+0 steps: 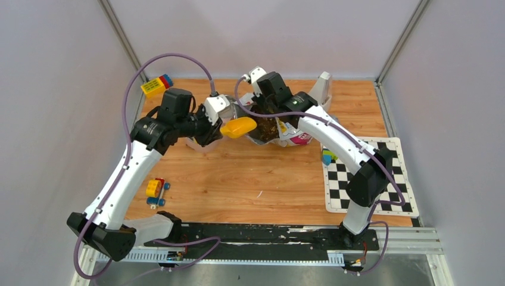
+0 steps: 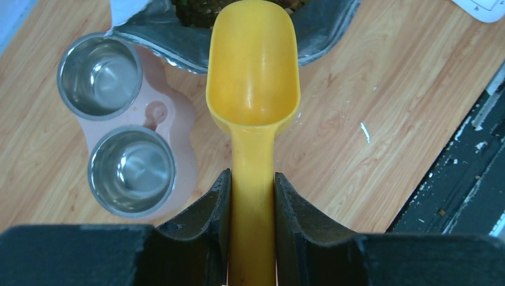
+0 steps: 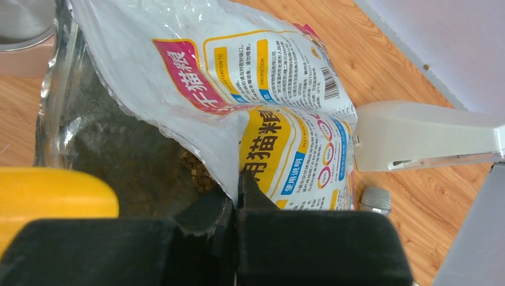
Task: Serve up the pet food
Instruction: Collect the pet food from the pet food bag.
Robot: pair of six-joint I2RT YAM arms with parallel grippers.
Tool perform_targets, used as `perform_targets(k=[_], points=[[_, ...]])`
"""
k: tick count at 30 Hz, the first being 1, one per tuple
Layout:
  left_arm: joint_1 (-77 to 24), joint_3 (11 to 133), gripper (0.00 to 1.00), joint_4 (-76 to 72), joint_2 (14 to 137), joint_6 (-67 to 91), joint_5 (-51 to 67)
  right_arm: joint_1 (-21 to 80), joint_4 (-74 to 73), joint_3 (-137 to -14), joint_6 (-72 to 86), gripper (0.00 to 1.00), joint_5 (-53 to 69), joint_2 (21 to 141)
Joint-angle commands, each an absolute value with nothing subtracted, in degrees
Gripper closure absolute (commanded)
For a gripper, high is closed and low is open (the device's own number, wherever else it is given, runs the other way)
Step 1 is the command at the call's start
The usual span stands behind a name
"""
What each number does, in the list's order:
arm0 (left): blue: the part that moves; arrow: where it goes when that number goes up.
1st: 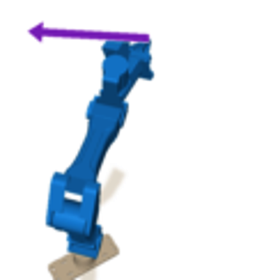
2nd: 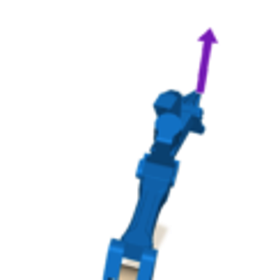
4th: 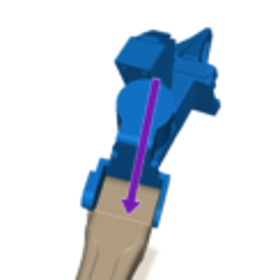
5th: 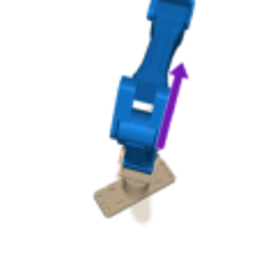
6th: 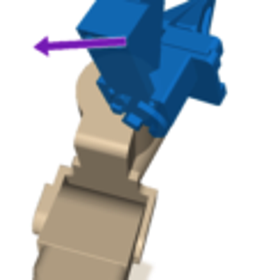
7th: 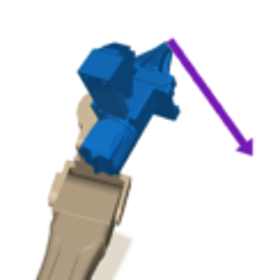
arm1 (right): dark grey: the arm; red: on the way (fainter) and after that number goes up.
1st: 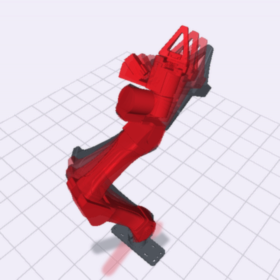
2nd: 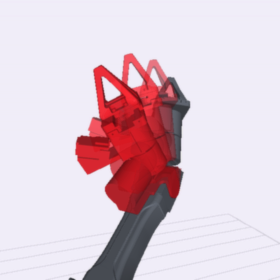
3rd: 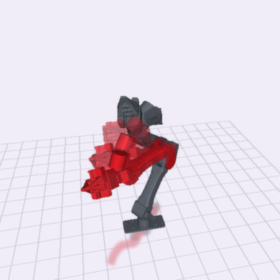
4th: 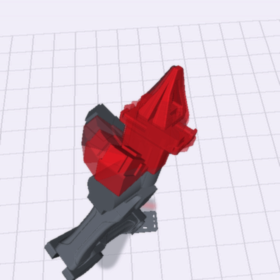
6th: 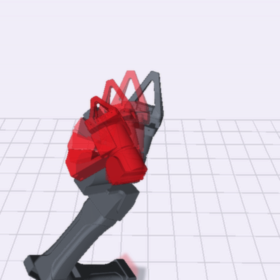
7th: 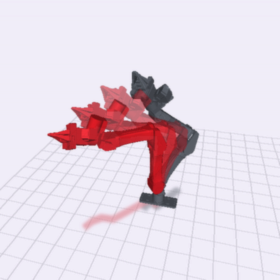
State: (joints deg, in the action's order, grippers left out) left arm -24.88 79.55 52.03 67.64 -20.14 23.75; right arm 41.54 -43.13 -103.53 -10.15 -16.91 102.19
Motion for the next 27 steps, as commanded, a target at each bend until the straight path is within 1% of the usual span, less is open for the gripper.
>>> perform_targets(k=[1,5,9,20,27], points=[[-25.3,77.8,1.0,49.4,67.6,-17.4,19.0,43.9,-36.5,-102.0,-9.8,1.0,-19.5,100.9],[-25.6,76.9,1.0,46.9,68.9,-15.9,18.0,46.7,-34.8,-101.9,-13.0,1.0,-26.0,101.7],[-26.3,78.1,1.0,46.6,70.9,-15.1,17.4,48.4,-34.2,-102.5,-14.1,1.0,-27.6,102.1],[-27.9,75.5,1.0,42.9,74.4,-12.5,12.8,48.7,-34.3,-99.6,-9.4,1.0,-21.5,102.1],[-30.0,75.3,1.0,42.7,77.5,-12.7,9.3,46.7,-34.0,-97.8,-5.4,1.0,-16.4,101.3]])
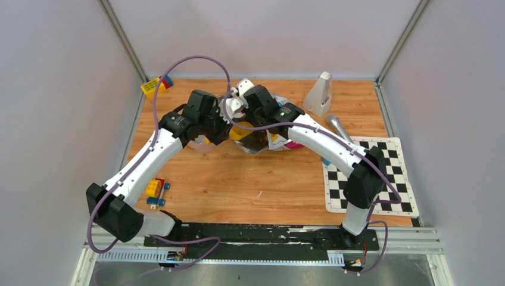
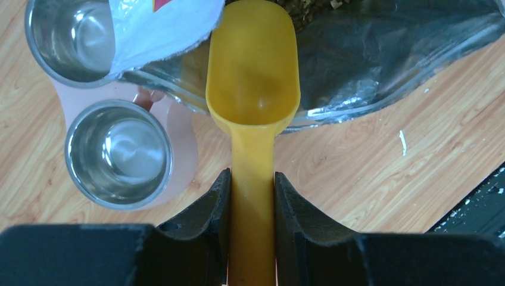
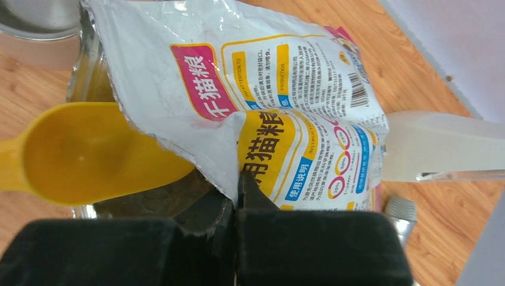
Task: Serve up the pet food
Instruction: Collect the pet food from the pet food bag.
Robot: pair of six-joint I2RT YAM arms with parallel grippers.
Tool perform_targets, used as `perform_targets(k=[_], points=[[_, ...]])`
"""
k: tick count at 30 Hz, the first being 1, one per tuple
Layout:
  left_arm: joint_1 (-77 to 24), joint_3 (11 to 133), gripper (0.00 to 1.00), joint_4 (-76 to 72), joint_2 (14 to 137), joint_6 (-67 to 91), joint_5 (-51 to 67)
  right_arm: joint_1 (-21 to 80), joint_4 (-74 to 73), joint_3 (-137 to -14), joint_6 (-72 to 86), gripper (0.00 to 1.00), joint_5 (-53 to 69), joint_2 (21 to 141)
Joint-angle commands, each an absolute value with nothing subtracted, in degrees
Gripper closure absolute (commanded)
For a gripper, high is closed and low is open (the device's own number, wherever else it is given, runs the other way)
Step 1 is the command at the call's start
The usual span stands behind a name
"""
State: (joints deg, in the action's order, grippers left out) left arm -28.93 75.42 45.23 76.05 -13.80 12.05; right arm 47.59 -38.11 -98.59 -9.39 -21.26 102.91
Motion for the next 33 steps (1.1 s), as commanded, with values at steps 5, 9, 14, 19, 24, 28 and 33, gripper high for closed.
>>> perform_targets(k=[5,9,14,19,24,28,33], points=[[-31.2,75.7,1.0,42.6,80.3,-12.4,5.6,45.3,-28.8,-91.5,-3.5,1.0,-13.0,98.2],[-31.5,75.5,1.0,42.0,82.0,-12.0,4.0,44.4,-26.1,-87.8,-1.1,1.0,-9.5,96.1],[-32.3,75.2,1.0,41.2,84.1,-11.3,2.8,42.7,-25.6,-87.1,2.0,1.0,-4.2,95.1],[-34.1,75.0,1.0,40.6,85.9,-11.0,0.5,42.5,-26.0,-88.3,2.9,1.0,-3.0,95.3],[-36.5,74.6,1.0,40.3,86.9,-11.4,-1.3,41.4,-27.6,-90.5,5.0,1.0,-1.4,96.3],[-37.1,73.6,1.0,40.5,85.5,-12.7,-1.6,40.1,-28.4,-92.2,5.1,1.0,-3.2,97.5],[-37.1,69.9,1.0,40.1,80.4,-14.3,3.5,37.0,-29.4,-94.6,6.1,1.0,-1.0,98.7]])
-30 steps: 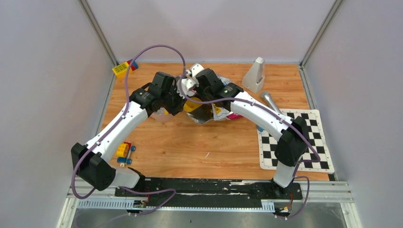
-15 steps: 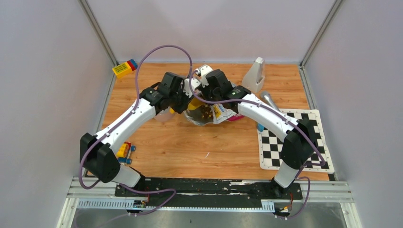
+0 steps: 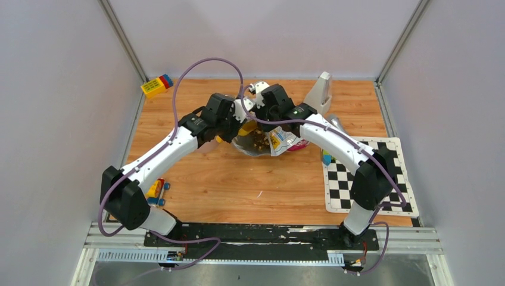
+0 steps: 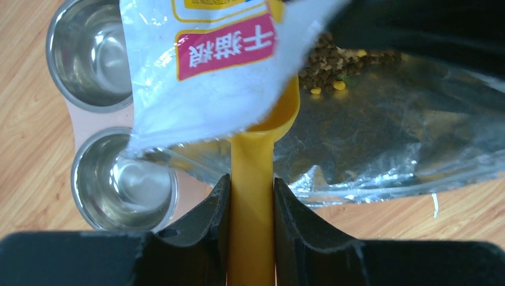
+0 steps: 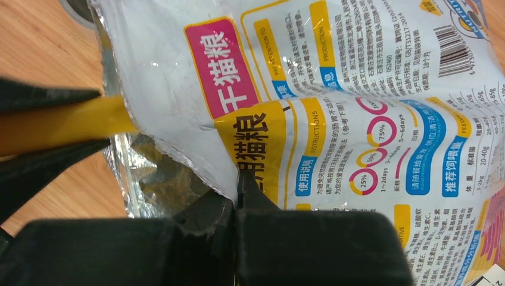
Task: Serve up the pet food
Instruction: Collect the pet food from the pet food bag.
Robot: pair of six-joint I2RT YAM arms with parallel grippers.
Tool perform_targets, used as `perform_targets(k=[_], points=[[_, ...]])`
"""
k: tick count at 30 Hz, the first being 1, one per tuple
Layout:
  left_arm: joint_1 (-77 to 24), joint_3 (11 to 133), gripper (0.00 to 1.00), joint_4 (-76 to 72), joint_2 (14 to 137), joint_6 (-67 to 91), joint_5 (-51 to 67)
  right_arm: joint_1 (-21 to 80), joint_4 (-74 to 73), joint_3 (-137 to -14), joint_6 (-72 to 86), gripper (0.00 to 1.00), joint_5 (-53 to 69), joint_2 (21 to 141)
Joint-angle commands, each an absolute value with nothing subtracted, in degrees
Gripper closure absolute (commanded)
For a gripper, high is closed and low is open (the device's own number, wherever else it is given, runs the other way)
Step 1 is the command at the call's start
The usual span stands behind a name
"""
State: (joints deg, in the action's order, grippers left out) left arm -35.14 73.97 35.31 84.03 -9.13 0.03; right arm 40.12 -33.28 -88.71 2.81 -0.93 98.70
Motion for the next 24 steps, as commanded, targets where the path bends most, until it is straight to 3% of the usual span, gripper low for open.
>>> perform_targets(k=[1,12,24], points=[[-37.1,68.9,1.0,39.9,79.9,-14.9,4.7,36.9,-29.4,-95.0,6.1,1.0,-1.0,98.8],[-37.1,65.0,1.0,37.2,73.9,-17.7,8.9,37.1,-29.0,-97.0,3.6,1.0,-4.3,96.4],[-37.0,65.3,1.0,29.8,81.7,-14.1,0.3,37.1,-29.0,-94.4,6.1,1.0,2.1,96.0]])
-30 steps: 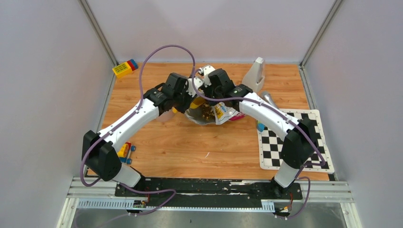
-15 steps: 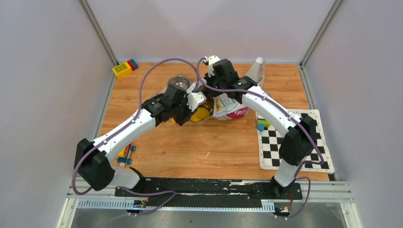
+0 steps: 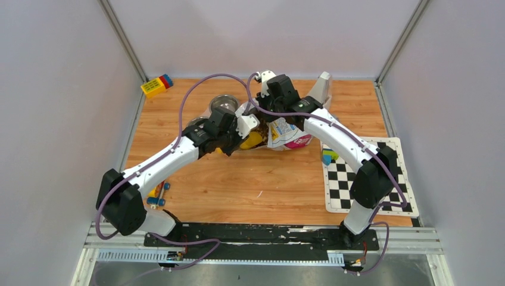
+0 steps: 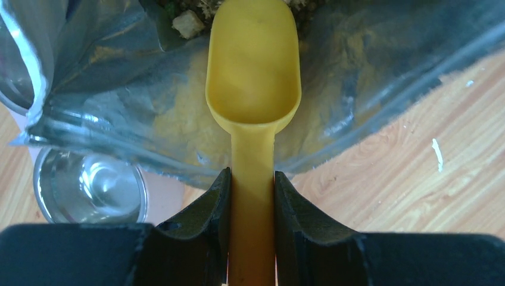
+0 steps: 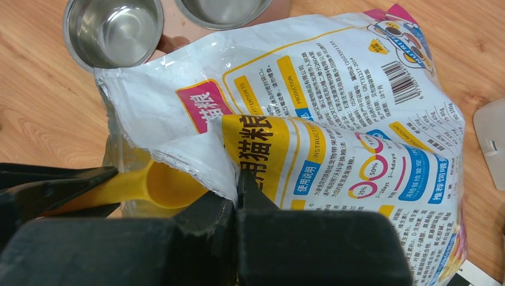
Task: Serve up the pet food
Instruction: Collect the pet food from the pet food bag.
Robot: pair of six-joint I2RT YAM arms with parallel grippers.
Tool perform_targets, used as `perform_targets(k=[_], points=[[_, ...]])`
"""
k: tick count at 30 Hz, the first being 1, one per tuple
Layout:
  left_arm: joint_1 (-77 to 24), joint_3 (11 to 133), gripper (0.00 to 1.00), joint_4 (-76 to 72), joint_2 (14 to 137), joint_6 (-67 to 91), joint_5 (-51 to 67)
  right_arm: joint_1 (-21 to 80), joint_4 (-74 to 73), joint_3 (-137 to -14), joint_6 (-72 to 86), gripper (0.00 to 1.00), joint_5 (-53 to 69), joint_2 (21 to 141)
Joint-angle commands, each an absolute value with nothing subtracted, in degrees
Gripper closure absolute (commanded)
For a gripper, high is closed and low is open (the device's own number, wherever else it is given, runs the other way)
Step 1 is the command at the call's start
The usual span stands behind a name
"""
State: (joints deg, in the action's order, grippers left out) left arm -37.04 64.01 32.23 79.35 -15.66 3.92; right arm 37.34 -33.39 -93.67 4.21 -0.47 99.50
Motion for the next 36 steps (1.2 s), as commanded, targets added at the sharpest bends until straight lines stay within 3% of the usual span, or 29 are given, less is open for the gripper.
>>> perform_targets(k=[1,16,36], points=[[-37.0,65.4,1.0,29.3,82.1,-13.9,-0.5,37.1,-29.0,-94.5,6.4,1.0,2.6,96.2],[-37.1,61.1,1.0,15.3,87.1,-10.9,-3.7,37.1,-29.7,-94.4,6.7,1.0,1.5,96.8],[-36.1,60.2,1.0,6.0,86.6,-8.0,2.4,35.7,-28.9,-91.7,6.6,1.0,0.9,95.0]])
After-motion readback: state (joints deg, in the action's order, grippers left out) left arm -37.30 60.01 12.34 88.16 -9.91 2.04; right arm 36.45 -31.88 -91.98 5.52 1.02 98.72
